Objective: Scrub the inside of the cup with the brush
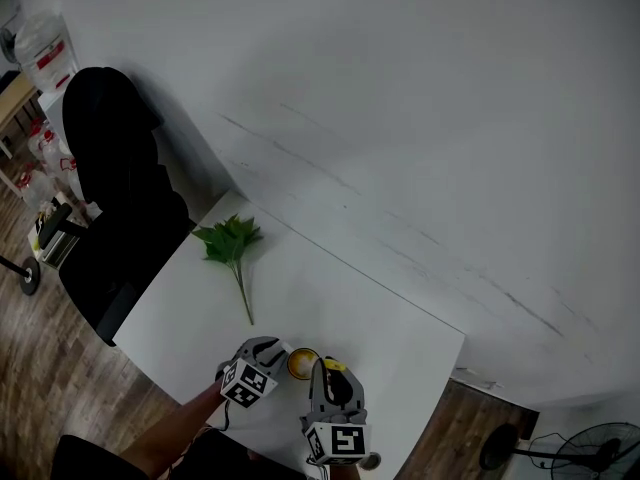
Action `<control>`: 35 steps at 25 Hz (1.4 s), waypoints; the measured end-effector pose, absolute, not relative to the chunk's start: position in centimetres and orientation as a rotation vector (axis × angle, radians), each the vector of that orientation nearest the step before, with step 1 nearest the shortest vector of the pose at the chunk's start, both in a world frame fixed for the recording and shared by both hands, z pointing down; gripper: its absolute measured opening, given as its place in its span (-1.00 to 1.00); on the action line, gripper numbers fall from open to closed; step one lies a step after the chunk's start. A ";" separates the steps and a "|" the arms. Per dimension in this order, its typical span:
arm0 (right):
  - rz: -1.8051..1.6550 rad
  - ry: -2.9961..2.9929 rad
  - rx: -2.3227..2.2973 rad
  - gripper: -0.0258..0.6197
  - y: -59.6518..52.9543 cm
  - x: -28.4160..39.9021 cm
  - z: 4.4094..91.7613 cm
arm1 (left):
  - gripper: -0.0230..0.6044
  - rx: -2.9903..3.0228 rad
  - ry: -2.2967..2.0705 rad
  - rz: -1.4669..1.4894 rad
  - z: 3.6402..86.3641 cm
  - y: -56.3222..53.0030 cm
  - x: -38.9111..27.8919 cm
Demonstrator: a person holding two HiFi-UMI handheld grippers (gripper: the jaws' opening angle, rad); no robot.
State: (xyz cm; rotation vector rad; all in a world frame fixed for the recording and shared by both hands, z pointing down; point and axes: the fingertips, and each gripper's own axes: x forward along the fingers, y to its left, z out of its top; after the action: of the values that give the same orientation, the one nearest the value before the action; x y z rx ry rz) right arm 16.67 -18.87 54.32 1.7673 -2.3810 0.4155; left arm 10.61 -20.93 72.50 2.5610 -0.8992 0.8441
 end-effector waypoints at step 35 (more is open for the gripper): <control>0.443 -2.467 1.767 -0.73 -20.5 14.7 51.6 | -0.75 2.548 -0.871 0.787 72.8 -20.9 10.9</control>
State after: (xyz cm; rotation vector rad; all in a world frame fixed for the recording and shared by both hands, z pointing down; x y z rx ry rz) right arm 14.69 -20.51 51.61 1.7672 -2.4673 0.4431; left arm 10.91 -20.85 72.76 2.5479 -0.8713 0.7873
